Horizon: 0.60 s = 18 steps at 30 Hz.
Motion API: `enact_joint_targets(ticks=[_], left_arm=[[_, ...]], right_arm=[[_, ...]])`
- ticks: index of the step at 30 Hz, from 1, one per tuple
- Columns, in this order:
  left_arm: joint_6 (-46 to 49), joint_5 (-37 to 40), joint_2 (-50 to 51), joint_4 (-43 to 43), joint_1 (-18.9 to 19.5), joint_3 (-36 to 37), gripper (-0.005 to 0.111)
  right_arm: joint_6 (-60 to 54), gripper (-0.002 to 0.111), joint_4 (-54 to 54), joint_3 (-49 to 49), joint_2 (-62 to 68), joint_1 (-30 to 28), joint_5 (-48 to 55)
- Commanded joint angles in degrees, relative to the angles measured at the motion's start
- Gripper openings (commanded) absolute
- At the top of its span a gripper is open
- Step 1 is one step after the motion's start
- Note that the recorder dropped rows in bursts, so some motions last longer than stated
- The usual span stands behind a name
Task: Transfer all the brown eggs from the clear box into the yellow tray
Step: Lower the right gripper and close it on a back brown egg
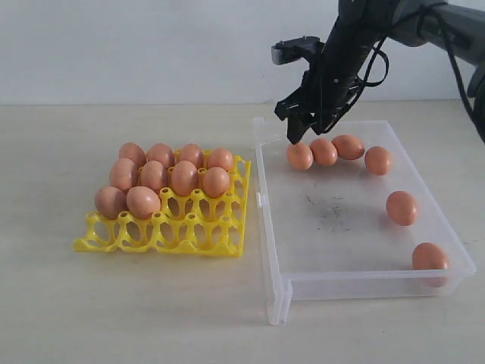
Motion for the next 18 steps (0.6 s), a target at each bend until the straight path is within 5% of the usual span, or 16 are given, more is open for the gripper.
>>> enact_joint_targets(ticks=[1, 18], left_arm=[[0.2, -0.32, -0.07, -0.27, -0.22, -0.15, 0.004], [0.2, -0.32, -0.07, -0.27, -0.22, -0.15, 0.004]], right_arm=[[0.48, 0.051, -1.95, -0.55, 1.76, -0.4, 0.41], [-2.69, 0.051, 3.37, -0.55, 2.61, -0.3, -1.2]])
